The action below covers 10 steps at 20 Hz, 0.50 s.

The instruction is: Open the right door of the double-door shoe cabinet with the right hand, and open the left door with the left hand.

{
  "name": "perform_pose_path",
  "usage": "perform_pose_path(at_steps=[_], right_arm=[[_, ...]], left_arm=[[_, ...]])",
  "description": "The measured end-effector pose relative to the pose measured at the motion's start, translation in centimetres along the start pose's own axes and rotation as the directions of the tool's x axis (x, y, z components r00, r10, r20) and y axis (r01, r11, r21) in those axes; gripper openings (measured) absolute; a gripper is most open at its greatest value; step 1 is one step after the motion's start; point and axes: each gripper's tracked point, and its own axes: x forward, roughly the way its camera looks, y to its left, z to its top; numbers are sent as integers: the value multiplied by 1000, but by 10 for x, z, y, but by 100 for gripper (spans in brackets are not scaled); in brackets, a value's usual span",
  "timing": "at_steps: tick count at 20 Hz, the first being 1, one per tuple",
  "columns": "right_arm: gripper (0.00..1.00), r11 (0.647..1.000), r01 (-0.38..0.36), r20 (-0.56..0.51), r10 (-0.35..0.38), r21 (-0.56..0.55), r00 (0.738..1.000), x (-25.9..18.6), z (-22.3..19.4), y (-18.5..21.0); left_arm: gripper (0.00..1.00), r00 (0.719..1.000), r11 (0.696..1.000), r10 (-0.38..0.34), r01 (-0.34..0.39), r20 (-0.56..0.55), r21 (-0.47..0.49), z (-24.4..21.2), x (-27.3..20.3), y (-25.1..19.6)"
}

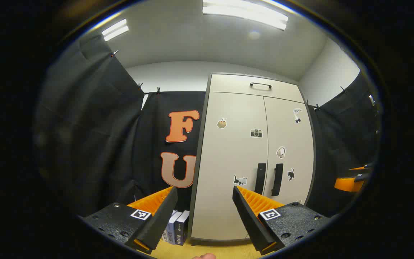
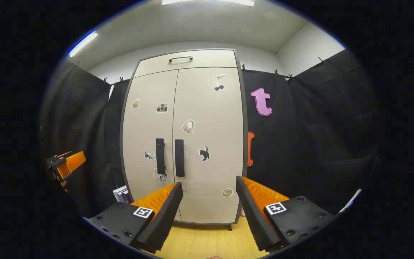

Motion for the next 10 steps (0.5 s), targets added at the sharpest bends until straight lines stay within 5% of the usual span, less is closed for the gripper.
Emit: perform_pose_path(at_steps=[10], right_arm=[[98,1000,8,13,-8,-10,1000,-2,5,-4]], left_arm=[[94,1000,1000,16,-16,-5,-3,-2,2,3]])
